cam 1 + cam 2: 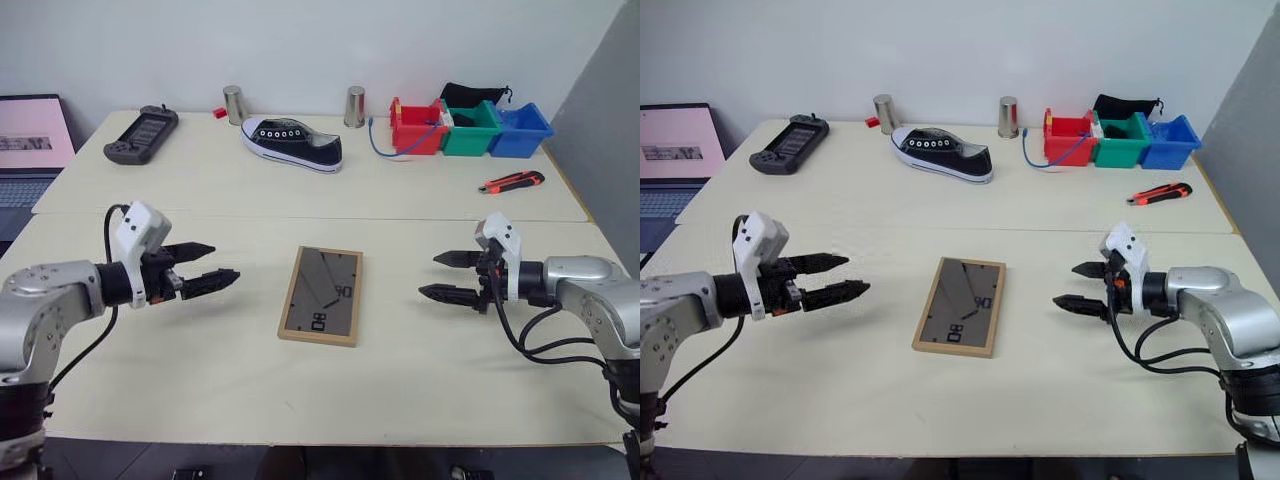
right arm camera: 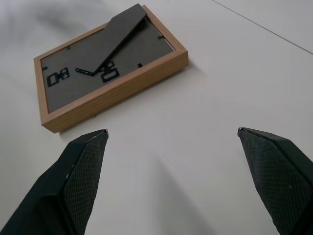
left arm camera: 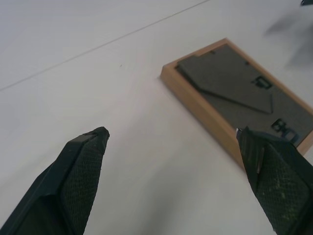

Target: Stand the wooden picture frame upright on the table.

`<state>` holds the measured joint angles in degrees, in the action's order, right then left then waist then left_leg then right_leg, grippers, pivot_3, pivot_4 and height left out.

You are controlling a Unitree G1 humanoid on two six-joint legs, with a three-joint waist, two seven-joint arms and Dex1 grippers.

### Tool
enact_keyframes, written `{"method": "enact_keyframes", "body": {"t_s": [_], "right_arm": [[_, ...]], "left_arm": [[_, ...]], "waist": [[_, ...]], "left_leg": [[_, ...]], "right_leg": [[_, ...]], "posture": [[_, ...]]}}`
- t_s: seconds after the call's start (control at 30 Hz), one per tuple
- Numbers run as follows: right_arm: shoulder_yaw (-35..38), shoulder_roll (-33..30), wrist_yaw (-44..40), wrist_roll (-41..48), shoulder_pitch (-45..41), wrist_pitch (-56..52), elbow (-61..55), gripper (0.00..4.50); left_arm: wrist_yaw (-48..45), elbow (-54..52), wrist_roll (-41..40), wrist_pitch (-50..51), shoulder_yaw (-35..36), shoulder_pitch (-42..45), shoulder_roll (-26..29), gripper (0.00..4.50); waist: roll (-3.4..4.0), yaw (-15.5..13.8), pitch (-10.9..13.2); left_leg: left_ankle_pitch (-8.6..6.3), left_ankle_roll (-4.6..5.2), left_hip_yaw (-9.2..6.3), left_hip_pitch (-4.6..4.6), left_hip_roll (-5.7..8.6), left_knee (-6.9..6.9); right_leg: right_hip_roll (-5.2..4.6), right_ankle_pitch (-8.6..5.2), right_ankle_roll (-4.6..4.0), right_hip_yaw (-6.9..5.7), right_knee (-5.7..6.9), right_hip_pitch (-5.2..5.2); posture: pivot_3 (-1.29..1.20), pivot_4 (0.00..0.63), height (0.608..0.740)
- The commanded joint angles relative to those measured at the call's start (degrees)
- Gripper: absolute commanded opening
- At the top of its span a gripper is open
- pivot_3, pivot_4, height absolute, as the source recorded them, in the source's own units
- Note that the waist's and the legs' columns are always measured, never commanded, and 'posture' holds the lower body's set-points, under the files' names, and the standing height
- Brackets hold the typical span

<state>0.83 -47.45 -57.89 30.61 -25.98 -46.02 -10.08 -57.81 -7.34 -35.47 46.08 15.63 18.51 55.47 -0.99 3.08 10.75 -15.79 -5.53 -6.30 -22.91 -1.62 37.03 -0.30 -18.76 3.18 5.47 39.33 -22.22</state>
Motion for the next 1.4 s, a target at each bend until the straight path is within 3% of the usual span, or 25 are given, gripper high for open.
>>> {"method": "enact_keyframes", "body": {"t_s": [0.03, 0.4, 0.97, 1.4], "right_arm": [[3.31, -2.17, -0.83, 1.86, -1.78, -1.02, -1.88, 4.5], [3.43, -3.56, -0.33, 1.11, -1.38, -1.05, -0.88, 4.5], [1.51, -0.67, 1.47, -0.18, -0.53, -0.26, -0.96, 4.5], [-3.58, 0.35, -1.68, 0.35, -2.17, -0.19, -0.63, 4.5]], "left_arm": [[-3.46, 1.64, 0.47, -1.37, -0.21, 0.97, 3.03, 4.46], [-3.54, 6.21, 3.29, -4.13, -3.05, 2.96, 2.02, 4.46], [-3.1, 4.82, 3.83, -5.48, -1.94, -1.68, 1.92, 4.46], [-5.77, 11.87, -2.91, 11.17, -5.92, 7.25, -1.38, 4.46]], "waist": [[0.0, 0.11, 0.0], [0.0, 0.24, 0.0], [0.0, 0.22, 0.0], [0.0, 0.27, 0.0]], "left_leg": [[0.0, 0.0, 0.0, 0.0, 0.0, 0.01], [0.05, 0.07, 0.0, 0.17, -0.05, 0.07], [0.07, 0.09, -0.01, 0.16, -0.04, 0.16], [0.09, 0.11, -0.03, 0.15, -0.03, 0.25]], "right_leg": [[0.0, 0.0, 0.0, 0.0, 0.01, 0.0], [0.08, -0.03, -0.05, -0.01, 0.52, -0.04], [0.07, -0.03, -0.05, -0.01, 0.63, -0.06], [0.08, -0.03, -0.05, -0.04, 0.7, -0.05]], "posture": [[0.0, 0.15, 0.74], [0.0, 0.15, 0.74], [0.0, 0.15, 0.74], [0.0, 0.15, 0.74]]}}
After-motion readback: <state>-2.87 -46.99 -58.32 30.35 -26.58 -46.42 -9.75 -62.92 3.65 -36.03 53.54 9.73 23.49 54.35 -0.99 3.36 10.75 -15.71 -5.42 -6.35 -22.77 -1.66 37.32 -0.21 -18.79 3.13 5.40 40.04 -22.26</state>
